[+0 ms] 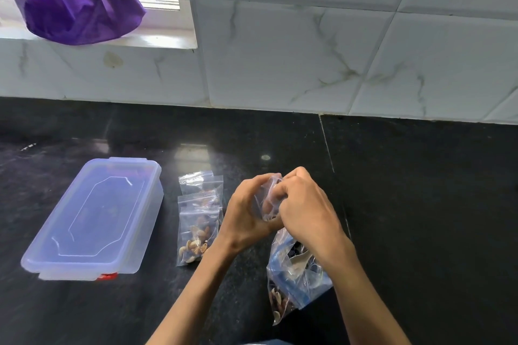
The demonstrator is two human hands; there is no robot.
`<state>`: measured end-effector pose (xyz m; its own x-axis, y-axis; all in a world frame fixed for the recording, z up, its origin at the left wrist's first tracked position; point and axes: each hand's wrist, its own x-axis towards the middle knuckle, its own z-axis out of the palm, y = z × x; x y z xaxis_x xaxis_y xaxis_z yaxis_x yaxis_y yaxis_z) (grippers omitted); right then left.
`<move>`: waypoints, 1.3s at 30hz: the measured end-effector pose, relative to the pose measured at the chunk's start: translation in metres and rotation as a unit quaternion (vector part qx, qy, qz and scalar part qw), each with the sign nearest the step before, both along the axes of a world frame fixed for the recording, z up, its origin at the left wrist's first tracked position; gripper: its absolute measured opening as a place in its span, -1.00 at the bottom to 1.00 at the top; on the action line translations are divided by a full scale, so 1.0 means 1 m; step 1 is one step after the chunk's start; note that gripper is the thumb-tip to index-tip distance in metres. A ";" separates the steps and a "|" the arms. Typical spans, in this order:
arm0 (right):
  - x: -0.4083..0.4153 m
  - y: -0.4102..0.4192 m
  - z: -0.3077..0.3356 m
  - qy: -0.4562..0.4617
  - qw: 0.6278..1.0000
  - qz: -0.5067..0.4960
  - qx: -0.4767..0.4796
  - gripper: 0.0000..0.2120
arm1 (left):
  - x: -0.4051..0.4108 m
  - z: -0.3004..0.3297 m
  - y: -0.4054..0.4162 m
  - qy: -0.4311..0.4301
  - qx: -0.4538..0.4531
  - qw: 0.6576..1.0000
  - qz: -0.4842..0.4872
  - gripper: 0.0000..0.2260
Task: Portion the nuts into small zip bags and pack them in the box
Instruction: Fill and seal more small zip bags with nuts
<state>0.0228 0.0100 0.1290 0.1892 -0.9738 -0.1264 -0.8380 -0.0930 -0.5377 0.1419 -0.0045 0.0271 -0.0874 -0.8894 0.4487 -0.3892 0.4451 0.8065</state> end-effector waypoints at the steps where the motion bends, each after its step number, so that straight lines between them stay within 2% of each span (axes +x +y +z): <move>1: -0.001 0.000 0.000 -0.012 1.000 0.000 -0.003 -0.74 | 0.000 0.001 0.001 0.017 0.004 1.000 -0.005 -0.45; 7: -0.017 -0.002 0.007 -0.131 0.991 -0.002 -0.015 -0.77 | -0.002 0.002 0.003 0.073 0.014 0.997 -0.018 -0.52; 10: -0.032 -0.005 0.009 -0.159 0.987 -0.011 -0.014 -0.77 | -0.001 0.003 0.005 0.079 0.015 0.997 -0.011 -0.60; 16: -0.081 -0.015 -0.025 -0.110 0.989 -0.095 0.011 -0.81 | 0.007 -0.008 0.020 0.085 0.027 0.996 0.024 -0.60; 20: -0.105 -0.013 -0.062 -0.022 0.980 -0.138 0.138 -0.55 | 0.009 -0.016 0.030 0.087 0.043 0.995 0.031 -0.61; 22: -0.107 -0.009 -0.073 -0.068 0.969 -0.156 0.181 -0.50 | 0.008 -0.020 0.037 0.085 0.054 0.994 0.030 -0.61; 24: -0.106 -0.003 -0.081 -0.128 0.962 -0.169 0.174 -0.60 | 0.007 -0.024 0.046 0.089 0.060 0.994 0.029 -0.61; 28: -0.104 0.006 -0.086 -0.173 0.963 -0.157 0.134 -0.87 | 0.008 -0.030 0.061 0.093 0.073 0.992 0.034 -0.64; 32: -0.100 0.014 -0.083 -0.254 0.945 -0.130 0.158 -0.83 | 0.010 -0.035 0.074 0.083 0.085 0.992 0.039 -0.63; 35: -0.094 0.021 -0.089 -0.265 0.943 -0.117 0.162 -0.82 | 0.009 -0.037 0.085 0.089 0.092 0.991 0.038 -0.60; 39: -0.089 0.028 -0.090 -0.257 0.955 -0.116 0.090 -0.88 | 0.003 -0.039 0.103 0.104 0.125 0.986 0.023 -0.55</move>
